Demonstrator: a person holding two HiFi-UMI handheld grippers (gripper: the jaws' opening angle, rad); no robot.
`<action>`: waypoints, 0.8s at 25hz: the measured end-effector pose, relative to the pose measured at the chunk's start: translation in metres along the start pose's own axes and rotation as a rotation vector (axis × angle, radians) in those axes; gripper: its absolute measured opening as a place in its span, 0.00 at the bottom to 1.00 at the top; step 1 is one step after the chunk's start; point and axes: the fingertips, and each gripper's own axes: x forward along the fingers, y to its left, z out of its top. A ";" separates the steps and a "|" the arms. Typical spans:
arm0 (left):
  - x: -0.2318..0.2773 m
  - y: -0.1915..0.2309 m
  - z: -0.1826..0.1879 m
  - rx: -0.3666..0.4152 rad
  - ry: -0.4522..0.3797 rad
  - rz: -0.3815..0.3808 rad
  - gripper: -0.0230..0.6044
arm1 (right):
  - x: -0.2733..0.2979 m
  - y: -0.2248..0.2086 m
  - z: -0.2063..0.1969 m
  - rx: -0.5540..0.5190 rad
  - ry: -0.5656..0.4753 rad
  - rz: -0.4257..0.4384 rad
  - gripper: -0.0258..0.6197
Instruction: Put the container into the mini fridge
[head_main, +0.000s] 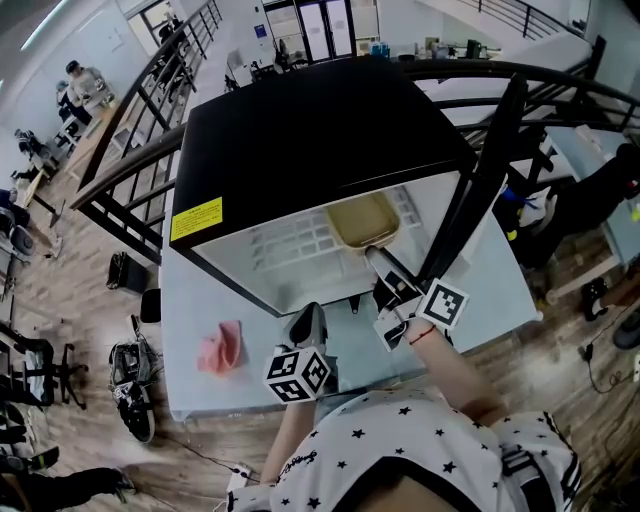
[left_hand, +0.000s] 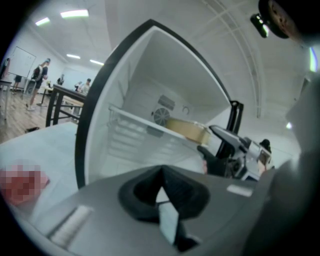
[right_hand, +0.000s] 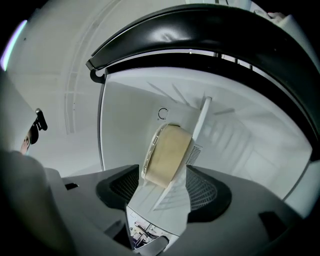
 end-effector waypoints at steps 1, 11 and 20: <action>-0.002 -0.002 0.000 0.001 0.000 -0.001 0.05 | -0.002 0.001 -0.001 -0.001 0.004 -0.003 0.43; -0.021 -0.021 -0.005 0.009 -0.010 -0.023 0.05 | -0.039 0.018 -0.027 -0.186 0.115 -0.077 0.42; -0.043 -0.043 -0.024 -0.001 -0.011 -0.039 0.05 | -0.088 0.030 -0.045 -0.439 0.195 -0.172 0.13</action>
